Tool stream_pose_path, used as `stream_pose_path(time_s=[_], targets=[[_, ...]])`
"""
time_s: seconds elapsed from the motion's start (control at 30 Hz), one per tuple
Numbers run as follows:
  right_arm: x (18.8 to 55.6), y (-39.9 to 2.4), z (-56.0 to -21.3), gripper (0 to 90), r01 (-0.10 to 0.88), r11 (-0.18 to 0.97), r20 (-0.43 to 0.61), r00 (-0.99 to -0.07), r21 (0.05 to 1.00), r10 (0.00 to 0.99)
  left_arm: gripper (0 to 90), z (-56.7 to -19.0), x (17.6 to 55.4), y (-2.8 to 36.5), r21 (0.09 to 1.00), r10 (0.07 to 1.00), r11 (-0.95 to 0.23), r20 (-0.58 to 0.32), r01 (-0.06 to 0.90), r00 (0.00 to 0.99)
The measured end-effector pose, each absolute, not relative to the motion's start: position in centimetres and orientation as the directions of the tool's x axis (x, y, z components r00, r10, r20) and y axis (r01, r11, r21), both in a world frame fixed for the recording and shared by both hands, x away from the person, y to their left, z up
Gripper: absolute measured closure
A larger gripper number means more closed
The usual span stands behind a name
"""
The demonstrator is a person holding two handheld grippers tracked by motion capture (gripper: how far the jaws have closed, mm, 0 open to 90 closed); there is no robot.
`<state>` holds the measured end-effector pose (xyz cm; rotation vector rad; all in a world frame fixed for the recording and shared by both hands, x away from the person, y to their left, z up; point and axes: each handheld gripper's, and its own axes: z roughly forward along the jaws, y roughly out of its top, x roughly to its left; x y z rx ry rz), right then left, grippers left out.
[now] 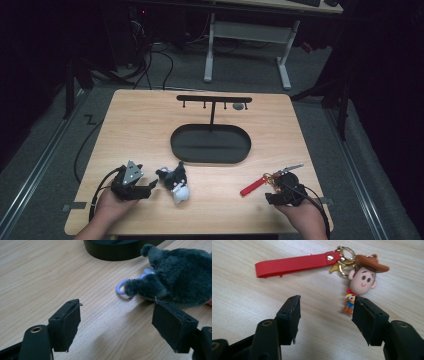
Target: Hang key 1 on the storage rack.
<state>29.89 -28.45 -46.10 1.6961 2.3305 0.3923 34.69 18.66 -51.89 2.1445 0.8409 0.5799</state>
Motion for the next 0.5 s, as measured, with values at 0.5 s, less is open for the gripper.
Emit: stream_pose_path(time_s=[0.5], targets=[[32.0,-29.5,-46.0,44.5,0.91,0.271,-0.025,-0.277,0.314,0.961,23.6,-51.9,34.7,18.7,0.77,0.712,-0.509,0.126,0.385,0.69]])
